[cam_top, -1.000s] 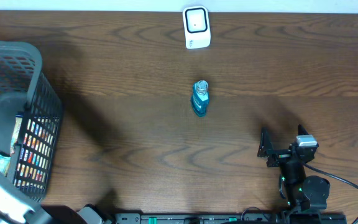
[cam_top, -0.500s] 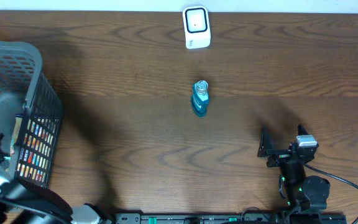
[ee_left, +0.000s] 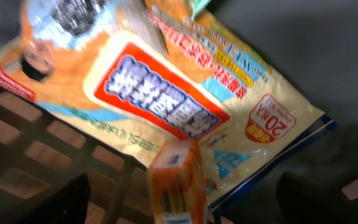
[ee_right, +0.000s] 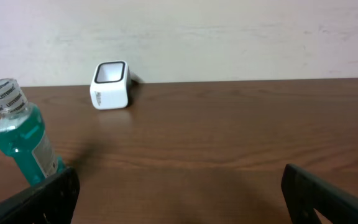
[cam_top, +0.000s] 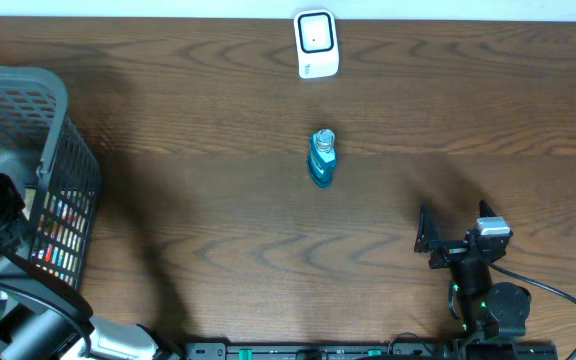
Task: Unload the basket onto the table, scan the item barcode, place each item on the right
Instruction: 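Grasp the small orange box in the basket with the left gripper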
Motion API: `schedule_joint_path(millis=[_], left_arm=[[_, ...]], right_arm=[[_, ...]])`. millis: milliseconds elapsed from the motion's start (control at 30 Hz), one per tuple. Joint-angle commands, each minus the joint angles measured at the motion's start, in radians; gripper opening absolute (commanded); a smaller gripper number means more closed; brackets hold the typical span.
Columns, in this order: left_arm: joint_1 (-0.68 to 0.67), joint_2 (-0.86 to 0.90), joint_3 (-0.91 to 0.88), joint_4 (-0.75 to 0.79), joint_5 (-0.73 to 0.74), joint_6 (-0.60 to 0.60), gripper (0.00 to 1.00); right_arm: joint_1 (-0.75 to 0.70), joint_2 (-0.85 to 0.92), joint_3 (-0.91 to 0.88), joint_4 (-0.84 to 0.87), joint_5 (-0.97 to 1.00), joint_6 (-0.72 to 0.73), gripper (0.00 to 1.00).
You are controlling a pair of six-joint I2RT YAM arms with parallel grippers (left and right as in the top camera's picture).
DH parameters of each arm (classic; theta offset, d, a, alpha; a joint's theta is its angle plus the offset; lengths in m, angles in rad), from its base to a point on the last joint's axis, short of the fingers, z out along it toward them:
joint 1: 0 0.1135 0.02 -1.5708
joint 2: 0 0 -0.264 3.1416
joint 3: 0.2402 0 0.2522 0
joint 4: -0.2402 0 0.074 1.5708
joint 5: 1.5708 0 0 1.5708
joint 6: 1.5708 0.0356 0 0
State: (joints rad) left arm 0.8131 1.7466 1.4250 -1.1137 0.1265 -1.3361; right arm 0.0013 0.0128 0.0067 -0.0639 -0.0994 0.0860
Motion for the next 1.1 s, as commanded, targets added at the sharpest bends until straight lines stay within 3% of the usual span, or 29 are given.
schedule_joint_path(millis=[0,600,700,733,967,1067], left_arm=[[-0.019,0.020,-0.004,0.017,0.020,-0.035,0.99],[-0.088,0.064,-0.138,0.192,0.023,-0.057,0.99],[-0.088,0.064,-0.168,0.204,0.023,-0.056,0.78],[-0.088,0.064,-0.174,0.204,0.023,-0.053,0.64],[-0.089,0.063,-0.171,0.242,0.024,0.000,0.26],[-0.089,0.047,-0.144,0.264,0.023,0.054,0.18]], right_arm=[[0.003,-0.001,-0.001,-0.004,0.004,-0.013,0.99],[0.003,-0.002,-0.001,-0.004,0.004,-0.013,0.99],[0.003,-0.001,-0.001,-0.004,0.004,-0.013,0.99],[0.003,-0.001,-0.001,-0.004,0.004,-0.013,0.99],[0.003,-0.001,-0.001,-0.004,0.004,-0.013,0.99],[0.003,-0.001,-0.001,-0.004,0.004,-0.013,0.99]])
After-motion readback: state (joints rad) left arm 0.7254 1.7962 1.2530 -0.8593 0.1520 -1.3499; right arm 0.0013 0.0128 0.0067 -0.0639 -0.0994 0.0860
